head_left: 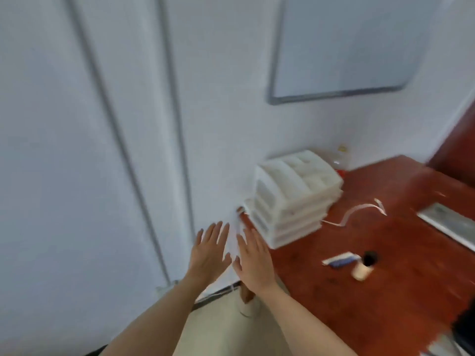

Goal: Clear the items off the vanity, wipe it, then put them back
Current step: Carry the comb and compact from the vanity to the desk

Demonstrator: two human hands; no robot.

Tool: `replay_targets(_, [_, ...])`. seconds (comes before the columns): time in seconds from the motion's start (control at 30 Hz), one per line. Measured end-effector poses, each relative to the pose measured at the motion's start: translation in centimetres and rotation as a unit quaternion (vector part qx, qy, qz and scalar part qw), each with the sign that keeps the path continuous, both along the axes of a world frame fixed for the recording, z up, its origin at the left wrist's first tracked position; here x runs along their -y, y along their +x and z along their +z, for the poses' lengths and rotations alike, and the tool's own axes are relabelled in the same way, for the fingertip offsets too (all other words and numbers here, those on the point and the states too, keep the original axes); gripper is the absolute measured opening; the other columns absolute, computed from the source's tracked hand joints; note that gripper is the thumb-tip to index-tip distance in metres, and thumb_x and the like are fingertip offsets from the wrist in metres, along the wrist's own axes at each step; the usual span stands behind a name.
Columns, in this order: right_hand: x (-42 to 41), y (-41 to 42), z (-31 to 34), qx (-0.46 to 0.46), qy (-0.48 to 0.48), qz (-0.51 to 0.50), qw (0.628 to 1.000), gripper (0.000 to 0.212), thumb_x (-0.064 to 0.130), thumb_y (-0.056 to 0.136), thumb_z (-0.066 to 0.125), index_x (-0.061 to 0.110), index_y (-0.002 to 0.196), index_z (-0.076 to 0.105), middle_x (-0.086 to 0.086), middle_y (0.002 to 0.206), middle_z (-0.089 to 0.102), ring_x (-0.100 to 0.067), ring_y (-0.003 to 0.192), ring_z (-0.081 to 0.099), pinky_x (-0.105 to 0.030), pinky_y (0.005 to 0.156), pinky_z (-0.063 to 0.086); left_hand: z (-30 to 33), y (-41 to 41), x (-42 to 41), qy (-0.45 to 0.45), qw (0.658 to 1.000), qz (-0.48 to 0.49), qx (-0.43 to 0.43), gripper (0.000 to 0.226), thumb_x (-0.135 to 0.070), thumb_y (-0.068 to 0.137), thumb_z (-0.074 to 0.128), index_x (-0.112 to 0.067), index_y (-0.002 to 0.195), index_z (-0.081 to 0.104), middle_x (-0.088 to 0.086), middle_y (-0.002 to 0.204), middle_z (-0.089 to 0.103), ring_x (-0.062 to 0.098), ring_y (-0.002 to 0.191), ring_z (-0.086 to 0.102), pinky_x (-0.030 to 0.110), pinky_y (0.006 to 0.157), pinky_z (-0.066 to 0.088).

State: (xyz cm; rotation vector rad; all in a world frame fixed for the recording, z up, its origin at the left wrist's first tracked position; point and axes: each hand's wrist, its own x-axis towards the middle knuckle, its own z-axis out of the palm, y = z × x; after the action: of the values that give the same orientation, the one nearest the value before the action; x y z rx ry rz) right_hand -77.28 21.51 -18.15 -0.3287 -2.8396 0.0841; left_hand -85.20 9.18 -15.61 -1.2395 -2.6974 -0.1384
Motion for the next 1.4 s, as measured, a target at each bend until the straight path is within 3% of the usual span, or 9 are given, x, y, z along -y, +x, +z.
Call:
replay_targets(0.13, [11.6, -5.2, 1.8, -0.001, 0.016, 0.122, 0.992, 0.064, 0.036, 0.066, 0.078, 0.011, 0.122, 0.06, -0.013, 0.13, 0.057, -0.032, 0.123, 0.051, -0.046, 0.098, 0.045, 1.5, -0.7, 13.3, -0.009, 0.983, 0.18, -0.013, 0.076, -0.046, 0.089, 0.046, -0.016, 0.148, 0.008, 0.005, 0.155, 0.014, 0.025, 0.142, 0.017, 0.045, 0.114, 0.012])
replay_targets(0.23, [21.8, -7.6, 3.4, -0.021, 0.016, 0.214, 0.976, 0.063, 0.034, 0.067, 0.077, 0.011, 0.123, 0.06, -0.014, 0.131, 0.056, -0.035, 0.123, 0.05, -0.047, 0.097, 0.045, 2.7, 0.5, 24.4, -0.025, 0.95, 0.309, -0.042, 0.071, -0.048, 0.095, 0.03, -0.018, 0.147, -0.008, 0.005, 0.157, -0.004, 0.025, 0.144, -0.001, 0.044, 0.115, -0.002])
replay_targets(0.4, [38.8, -9.3, 5.9, -0.048, -0.004, 0.353, 0.934, 0.062, 0.031, 0.069, 0.075, 0.009, 0.124, 0.057, -0.018, 0.132, 0.054, -0.039, 0.124, 0.048, -0.049, 0.099, 0.041, 5.3, 5.3, 43.0, -0.046, 0.87, 0.487, -0.062, 0.074, -0.048, 0.093, 0.033, -0.017, 0.148, -0.006, 0.008, 0.157, 0.0, 0.026, 0.143, 0.003, 0.046, 0.115, 0.002])
replay_targets(0.53, [51.6, -9.3, 7.3, -0.051, -0.013, 0.472, 0.88, 0.061, 0.027, 0.068, 0.076, 0.006, 0.122, 0.058, -0.021, 0.131, 0.053, -0.043, 0.122, 0.048, -0.052, 0.097, 0.042, 6.9, 10.8, 55.0, -0.029, 0.803, 0.588, -0.089, 0.078, -0.043, 0.082, 0.057, -0.012, 0.145, 0.025, 0.014, 0.149, 0.031, 0.03, 0.136, 0.03, 0.049, 0.11, 0.022])
replay_targets(0.8, [74.0, -6.7, 8.3, -0.039, -0.029, 0.642, 0.765, 0.061, 0.028, 0.073, 0.072, 0.004, 0.127, 0.054, -0.024, 0.134, 0.049, -0.044, 0.125, 0.045, -0.055, 0.099, 0.039, 6.7, 20.1, 71.4, -0.046, 0.658, 0.749, -0.058, 0.082, -0.038, 0.06, 0.079, -0.006, 0.13, 0.051, 0.018, 0.131, 0.053, 0.035, 0.118, 0.053, 0.054, 0.094, 0.044])
replay_targets(0.87, [78.8, -6.0, 8.0, -0.024, -0.028, 0.675, 0.737, 0.06, 0.029, 0.082, 0.063, 0.006, 0.135, 0.046, -0.023, 0.143, 0.039, -0.043, 0.133, 0.033, -0.053, 0.108, 0.028, 6.2, 21.7, 74.5, -0.047, 0.624, 0.778, -0.052, 0.084, -0.039, 0.056, 0.08, -0.006, 0.127, 0.054, 0.018, 0.128, 0.056, 0.035, 0.116, 0.055, 0.054, 0.092, 0.045])
replay_targets(1.0, [87.3, -4.8, 6.8, -0.013, -0.008, 0.734, 0.679, 0.061, 0.036, 0.094, 0.043, 0.013, 0.147, 0.023, -0.015, 0.155, 0.015, -0.034, 0.143, 0.008, -0.045, 0.116, 0.008, 5.0, 23.9, 79.5, -0.026, 0.557, 0.829, -0.044, 0.085, -0.039, 0.062, 0.077, -0.007, 0.135, 0.046, 0.017, 0.136, 0.049, 0.035, 0.124, 0.047, 0.055, 0.099, 0.038])
replay_targets(1.17, [94.4, -3.2, 4.4, 0.032, 0.006, 0.778, 0.628, 0.06, 0.038, 0.096, 0.039, 0.016, 0.148, 0.019, -0.01, 0.157, 0.01, -0.029, 0.144, 0.005, -0.042, 0.116, 0.005, 2.6, 25.6, 83.4, 0.001, 0.491, 0.871, -0.022, 0.081, -0.039, 0.076, 0.066, -0.01, 0.143, 0.032, 0.016, 0.146, 0.037, 0.034, 0.133, 0.035, 0.052, 0.108, 0.026])
replay_targets(1.4, [101.0, -1.7, -0.8, 0.094, 0.043, 0.792, 0.602, 0.058, 0.036, 0.095, 0.042, 0.013, 0.145, 0.026, -0.012, 0.154, 0.022, -0.032, 0.142, 0.015, -0.044, 0.116, 0.014, -2.2, 25.7, 89.1, 0.034, 0.471, 0.881, 0.027, 0.078, -0.043, 0.088, 0.047, -0.015, 0.148, 0.008, 0.01, 0.156, 0.009, 0.027, 0.143, 0.01, 0.045, 0.116, 0.009])
